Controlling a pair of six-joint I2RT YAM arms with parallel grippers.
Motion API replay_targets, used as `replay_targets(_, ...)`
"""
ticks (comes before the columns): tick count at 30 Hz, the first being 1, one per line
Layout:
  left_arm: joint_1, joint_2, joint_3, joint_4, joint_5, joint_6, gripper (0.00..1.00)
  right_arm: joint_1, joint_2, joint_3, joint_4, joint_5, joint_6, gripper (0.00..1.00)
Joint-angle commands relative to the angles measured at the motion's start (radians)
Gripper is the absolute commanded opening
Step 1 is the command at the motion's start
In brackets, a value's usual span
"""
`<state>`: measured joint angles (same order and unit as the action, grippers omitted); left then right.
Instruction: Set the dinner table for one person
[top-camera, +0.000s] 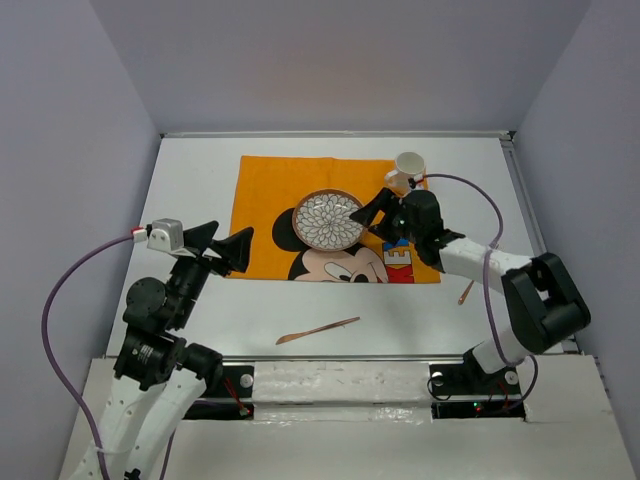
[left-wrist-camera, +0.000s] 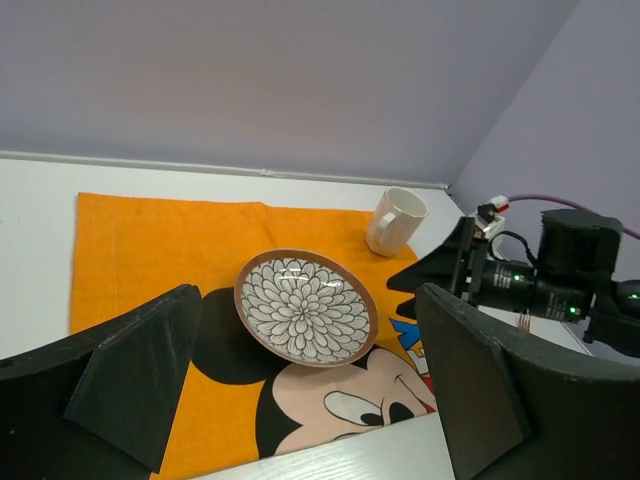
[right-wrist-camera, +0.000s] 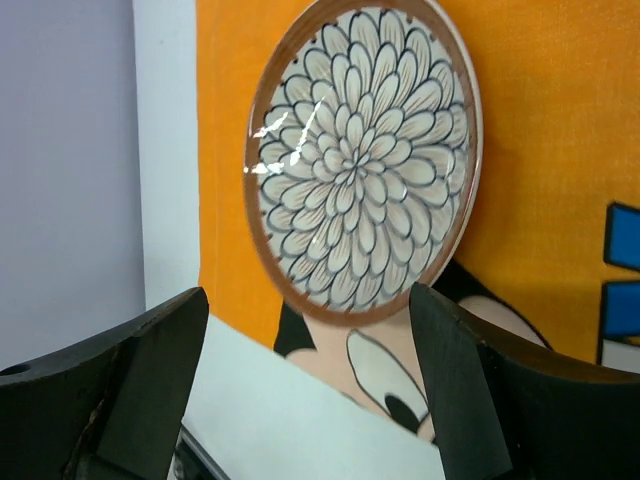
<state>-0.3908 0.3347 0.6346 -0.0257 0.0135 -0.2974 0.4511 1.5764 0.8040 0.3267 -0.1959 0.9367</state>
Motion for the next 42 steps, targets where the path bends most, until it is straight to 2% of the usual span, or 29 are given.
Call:
replay_targets(1,0.003,-0.029,0.013,0.053,0.016,0.023,0.99,-0.005,-0.179,-0.126,-0.119,-0.031,-0.139,0.87)
replay_targets(5,-0.006,-0.029,0.016,0.052,0.016,0.027,0.99,0.004,-0.324,-0.215,-0.231,-0.074,-0.215,0.87)
replay_targets(8,-0.010,-0.026,0.016,0.050,0.017,0.026,0.99,0.063,-0.361,-0.221,-0.290,-0.140,-0.277,0.85)
replay_targets(9,-0.010,-0.026,0.014,0.050,0.016,0.027,0.99,0.095,-0.363,-0.210,-0.316,-0.129,-0.292,0.84)
replay_targets(10,-0.008,-0.026,0.016,0.050,0.016,0.027,0.99,0.191,-0.357,-0.181,-0.374,-0.113,-0.346,0.82)
replay_targets(13,-0.010,-0.022,0.016,0.050,0.011,0.029,0.99,0.381,-0.300,-0.094,-0.475,-0.024,-0.444,0.79)
replay_targets(17,-0.006,-0.017,0.016,0.050,0.011,0.030,0.99,0.489,-0.181,-0.048,-0.494,0.027,-0.521,0.79)
replay_targets(30,0.012,-0.008,0.017,0.049,0.006,0.032,0.99,0.667,-0.033,0.083,-0.621,0.182,-0.668,0.80)
replay_targets(35,0.012,-0.006,0.016,0.052,0.014,0.032,0.99,0.712,0.034,0.133,-0.641,0.171,-0.690,0.79)
replay_targets(39,0.012,-0.008,0.016,0.052,0.014,0.032,0.99,0.733,0.075,0.156,-0.664,0.176,-0.700,0.68)
replay_targets(42,0.015,-0.008,0.016,0.052,0.016,0.032,0.99,0.755,0.102,0.176,-0.678,0.181,-0.707,0.51)
